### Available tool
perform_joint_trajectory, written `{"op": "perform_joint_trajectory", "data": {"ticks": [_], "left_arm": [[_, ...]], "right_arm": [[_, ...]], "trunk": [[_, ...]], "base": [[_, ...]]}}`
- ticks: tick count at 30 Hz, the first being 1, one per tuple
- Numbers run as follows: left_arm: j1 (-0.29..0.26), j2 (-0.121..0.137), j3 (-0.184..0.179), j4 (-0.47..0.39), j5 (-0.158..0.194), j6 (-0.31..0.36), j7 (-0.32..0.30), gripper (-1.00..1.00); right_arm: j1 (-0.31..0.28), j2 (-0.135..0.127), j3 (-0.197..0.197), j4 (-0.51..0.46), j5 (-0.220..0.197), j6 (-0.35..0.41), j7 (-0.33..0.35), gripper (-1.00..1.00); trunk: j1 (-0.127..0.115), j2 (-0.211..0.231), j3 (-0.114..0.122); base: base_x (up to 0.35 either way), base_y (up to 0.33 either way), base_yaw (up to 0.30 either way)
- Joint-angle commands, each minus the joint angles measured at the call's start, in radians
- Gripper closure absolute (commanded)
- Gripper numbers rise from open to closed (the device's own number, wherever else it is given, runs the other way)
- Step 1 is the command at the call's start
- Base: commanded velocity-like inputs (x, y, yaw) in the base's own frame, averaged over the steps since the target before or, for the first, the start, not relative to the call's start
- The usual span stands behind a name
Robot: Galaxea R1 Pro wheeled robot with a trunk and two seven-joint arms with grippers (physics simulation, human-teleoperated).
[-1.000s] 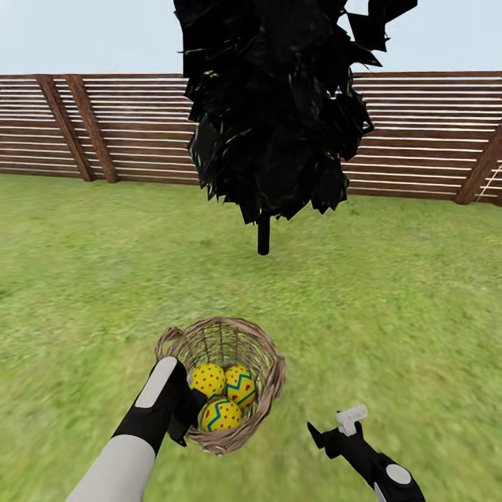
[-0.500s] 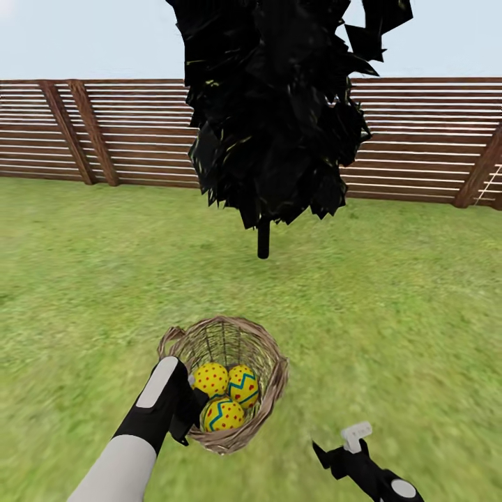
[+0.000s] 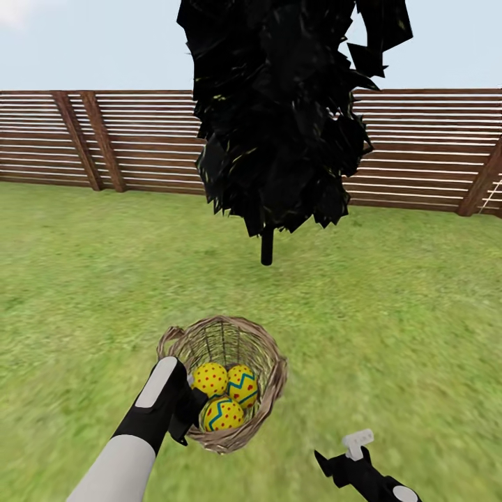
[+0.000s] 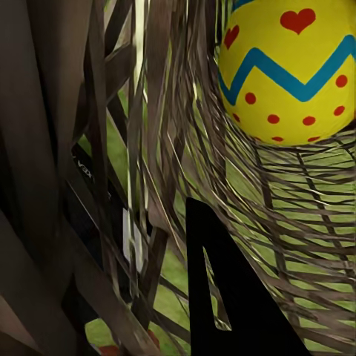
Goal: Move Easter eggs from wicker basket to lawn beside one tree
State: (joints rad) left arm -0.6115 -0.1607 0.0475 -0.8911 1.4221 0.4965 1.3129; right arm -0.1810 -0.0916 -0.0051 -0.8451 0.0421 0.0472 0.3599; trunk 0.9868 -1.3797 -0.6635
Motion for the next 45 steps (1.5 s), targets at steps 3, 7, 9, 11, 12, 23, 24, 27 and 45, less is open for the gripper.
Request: {"op": "perform_joint_trajectory", "data": {"ticks": [3, 7, 9, 11, 12, 23, 24, 27, 45], "left_arm": [[-0.001, 0.000, 0.004, -0.001, 0.003, 0.010, 0.005, 1.00], [-0.001, 0.000, 0.003, -0.002, 0.004, 0.011, 0.005, 1.00], [-0.001, -0.001, 0.003, -0.001, 0.004, 0.011, 0.005, 1.00], [-0.001, 0.000, 0.004, 0.000, 0.004, 0.010, 0.005, 1.00], [-0.001, 0.000, 0.004, -0.001, 0.003, 0.010, 0.005, 1.00], [-0.001, -0.006, 0.003, -0.002, 0.003, 0.010, 0.005, 1.00], [-0.001, -0.006, 0.003, -0.002, 0.003, 0.010, 0.005, 1.00], [-0.001, -0.007, 0.003, -0.002, 0.003, 0.010, 0.005, 1.00], [-0.001, -0.009, -0.001, -0.003, 0.004, 0.010, 0.003, 1.00]], "right_arm": [[0.000, 0.000, -0.001, -0.002, 0.004, 0.005, 0.004, -1.00], [0.000, -0.002, -0.001, -0.002, 0.004, 0.005, 0.004, -1.00], [0.000, -0.002, -0.001, -0.002, 0.004, 0.005, 0.004, -1.00], [0.000, -0.002, -0.001, -0.002, 0.004, 0.005, 0.004, -1.00], [0.000, -0.001, -0.001, -0.002, 0.004, 0.005, 0.004, -1.00], [0.000, 0.000, -0.001, -0.002, 0.005, 0.003, 0.002, -1.00], [0.000, 0.000, -0.001, -0.002, 0.005, 0.003, 0.002, -1.00], [0.000, 0.000, -0.001, -0.002, 0.005, 0.003, -0.002, -1.00], [0.002, 0.000, -0.050, 0.026, 0.001, -0.007, -0.017, -1.00]], "trunk": [[-0.012, 0.021, 0.013], [-0.027, 0.049, 0.032], [-0.035, 0.063, 0.041], [-0.042, 0.077, 0.050], [-0.046, 0.084, 0.055], [-0.088, 0.161, 0.105], [-0.092, 0.168, 0.108], [-0.104, 0.189, 0.118], [-0.173, 0.315, 0.181]], "base": [[0.000, 0.000, 0.001], [0.000, 0.000, 0.000], [0.000, 0.000, 0.000], [0.000, 0.000, 0.000], [0.000, 0.000, 0.000], [0.000, 0.000, 0.000], [0.000, 0.000, 0.000], [0.000, 0.000, 0.000], [0.000, 0.000, 0.000]]}}
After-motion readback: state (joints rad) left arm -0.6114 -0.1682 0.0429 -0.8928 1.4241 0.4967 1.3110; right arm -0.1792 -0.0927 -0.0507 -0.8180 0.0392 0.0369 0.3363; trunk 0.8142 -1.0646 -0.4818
